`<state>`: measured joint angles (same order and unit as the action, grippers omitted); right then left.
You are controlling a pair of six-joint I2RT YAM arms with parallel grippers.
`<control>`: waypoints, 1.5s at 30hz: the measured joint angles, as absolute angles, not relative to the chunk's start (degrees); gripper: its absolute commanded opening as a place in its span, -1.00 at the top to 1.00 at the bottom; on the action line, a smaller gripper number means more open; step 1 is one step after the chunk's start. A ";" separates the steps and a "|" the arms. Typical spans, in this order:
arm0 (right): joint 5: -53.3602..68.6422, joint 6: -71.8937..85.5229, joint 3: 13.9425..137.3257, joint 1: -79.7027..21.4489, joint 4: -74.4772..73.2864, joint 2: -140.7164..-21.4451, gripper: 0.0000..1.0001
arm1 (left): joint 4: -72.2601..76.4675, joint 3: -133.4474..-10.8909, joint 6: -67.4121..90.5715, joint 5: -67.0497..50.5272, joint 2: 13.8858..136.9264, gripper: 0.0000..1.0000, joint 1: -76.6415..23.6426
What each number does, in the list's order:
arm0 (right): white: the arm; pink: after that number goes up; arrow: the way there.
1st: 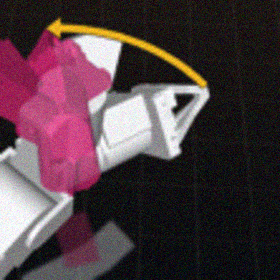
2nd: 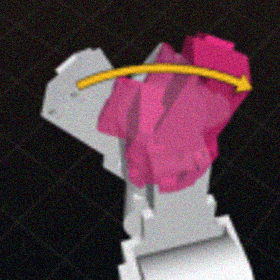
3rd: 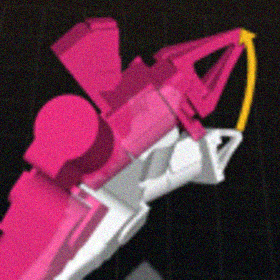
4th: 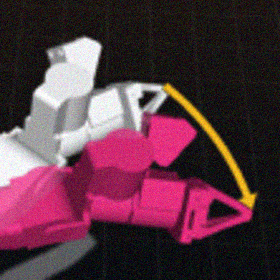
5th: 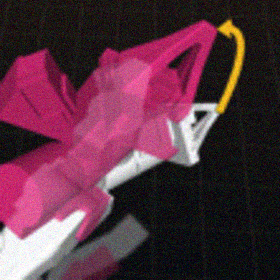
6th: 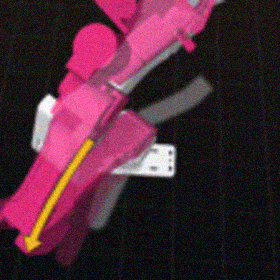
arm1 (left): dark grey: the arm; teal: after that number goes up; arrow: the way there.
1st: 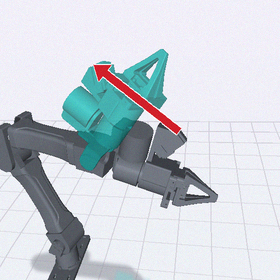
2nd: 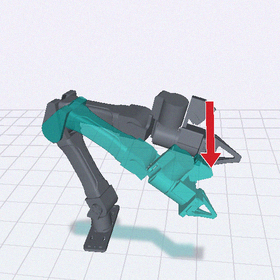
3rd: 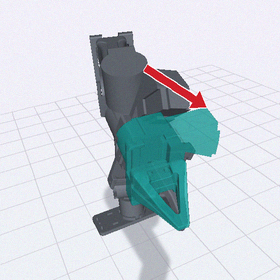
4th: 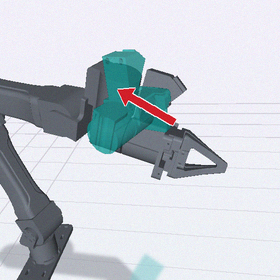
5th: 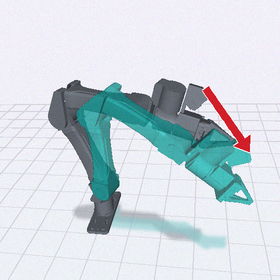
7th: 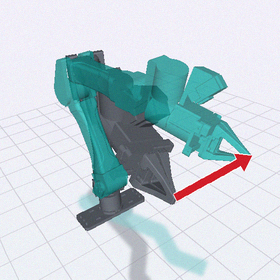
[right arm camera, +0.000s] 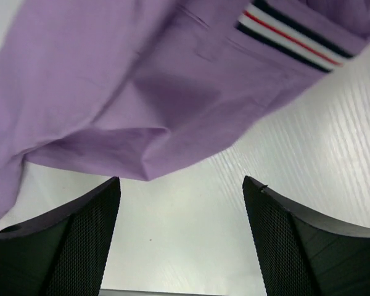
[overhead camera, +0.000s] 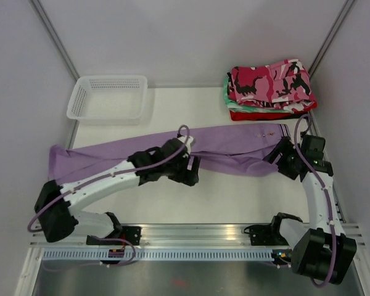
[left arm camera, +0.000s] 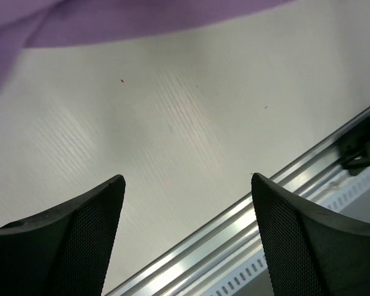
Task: Fold and stack the trousers
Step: Flatten the trousers out
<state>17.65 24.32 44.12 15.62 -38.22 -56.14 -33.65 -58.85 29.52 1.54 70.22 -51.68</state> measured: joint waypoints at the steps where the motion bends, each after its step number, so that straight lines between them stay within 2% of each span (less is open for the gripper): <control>1: 17.12 24.75 42.00 15.59 -38.35 -56.38 -0.68 | -32.58 -58.35 29.50 2.35 73.82 -0.75 -53.58; 8: 14.92 31.24 33.28 15.62 -29.36 -62.39 -0.61 | -21.76 -58.17 27.46 9.28 89.23 -0.69 -56.60; 17: 10.96 37.19 33.98 15.62 -16.14 -74.67 -0.64 | -7.94 -60.73 15.62 15.05 101.80 -0.73 -56.40; 19: 10.44 37.28 34.61 15.62 -14.85 -76.71 -0.28 | -5.54 -61.87 12.91 14.79 103.57 -0.72 -55.99; 20: 10.35 37.26 34.98 15.62 -14.22 -77.69 -0.01 | -4.32 -63.13 11.44 14.41 104.77 -0.72 -55.59; 22: 9.96 37.10 35.48 15.62 -13.45 -79.18 0.28 | -2.33 -65.10 9.52 12.91 106.67 -0.72 -54.63; 23: 9.58 36.99 35.51 15.62 -13.23 -79.48 0.54 | -1.21 -66.30 8.40 11.31 107.77 -0.72 -53.87; 24: 9.21 36.64 35.53 15.62 -13.28 -79.53 0.72 | -0.54 -67.02 7.73 10.28 108.49 -0.72 -53.43; 26: 8.67 36.16 35.75 15.66 -13.56 -79.44 0.96 | 0.91 -68.40 6.37 7.90 110.19 -0.63 -52.45; 28: 8.03 35.55 36.32 15.77 -14.59 -79.09 1.00 | 1.52 -69.01 5.43 5.08 111.55 -0.48 -52.01; 32: 7.53 33.82 37.28 16.78 -18.11 -75.22 1.00 | 1.32 -69.04 4.67 -1.50 113.19 -0.32 -52.07; 33: 7.55 33.32 37.58 17.43 -19.38 -73.76 1.00 | 1.19 -68.97 4.67 -3.01 113.27 -0.10 -52.14; 35: 7.55 32.12 38.22 19.05 -22.46 -70.65 1.00 | 1.10 -68.66 4.86 -5.56 113.23 0.22 -52.16; 36: 7.46 31.66 38.52 19.75 -23.73 -69.45 1.00 | 1.08 -68.42 4.91 -6.85 113.23 0.66 -52.21; 37: 7.60 31.07 38.96 20.91 -25.50 -67.90 1.00 | 1.08 -67.96 5.48 -8.16 113.19 0.90 -52.23; 38: 7.68 30.35 39.31 22.17 -27.27 -66.35 1.00 | 0.99 -67.35 5.78 -9.30 113.08 0.95 -52.25; 45: 8.10 27.59 41.63 27.79 -39.20 -58.28 1.00 | 0.32 -61.93 8.75 -12.01 108.92 0.95 -58.00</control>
